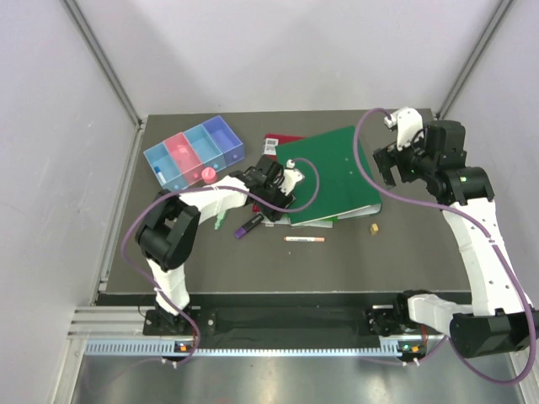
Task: Sort the stationery into containers
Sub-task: Pick up the pen from the center of the board.
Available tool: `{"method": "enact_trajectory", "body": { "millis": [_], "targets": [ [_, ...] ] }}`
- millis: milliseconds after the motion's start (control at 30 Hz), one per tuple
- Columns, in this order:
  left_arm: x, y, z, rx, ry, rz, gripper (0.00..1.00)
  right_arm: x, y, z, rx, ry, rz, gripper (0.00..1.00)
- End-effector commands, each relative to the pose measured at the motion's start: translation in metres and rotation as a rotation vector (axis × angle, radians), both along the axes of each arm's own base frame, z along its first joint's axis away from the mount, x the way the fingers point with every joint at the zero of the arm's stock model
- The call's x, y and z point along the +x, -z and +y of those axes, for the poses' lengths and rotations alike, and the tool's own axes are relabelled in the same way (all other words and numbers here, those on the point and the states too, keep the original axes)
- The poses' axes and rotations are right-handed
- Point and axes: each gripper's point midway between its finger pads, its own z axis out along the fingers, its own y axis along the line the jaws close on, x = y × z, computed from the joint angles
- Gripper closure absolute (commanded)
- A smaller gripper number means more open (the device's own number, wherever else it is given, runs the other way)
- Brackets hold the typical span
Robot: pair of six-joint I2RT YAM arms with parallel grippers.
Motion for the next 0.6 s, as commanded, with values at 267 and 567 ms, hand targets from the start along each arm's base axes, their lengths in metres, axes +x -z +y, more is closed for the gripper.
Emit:
{"method": "enact_trajectory", "body": {
  "millis": [267, 567],
  "targets": [
    [0.031, 0.004, -0.017, 0.003, -0.062, -0.068, 0.41, -0.006, -0.013, 0.002, 0.033, 0.003, -0.048, 0.00],
    [0.026, 0.010, -0.023, 0.014, -0.051, -0.053, 1.00, -0.004, -0.014, 0.002, 0.039, 0.006, -0.053, 0.00]
  ]
}}
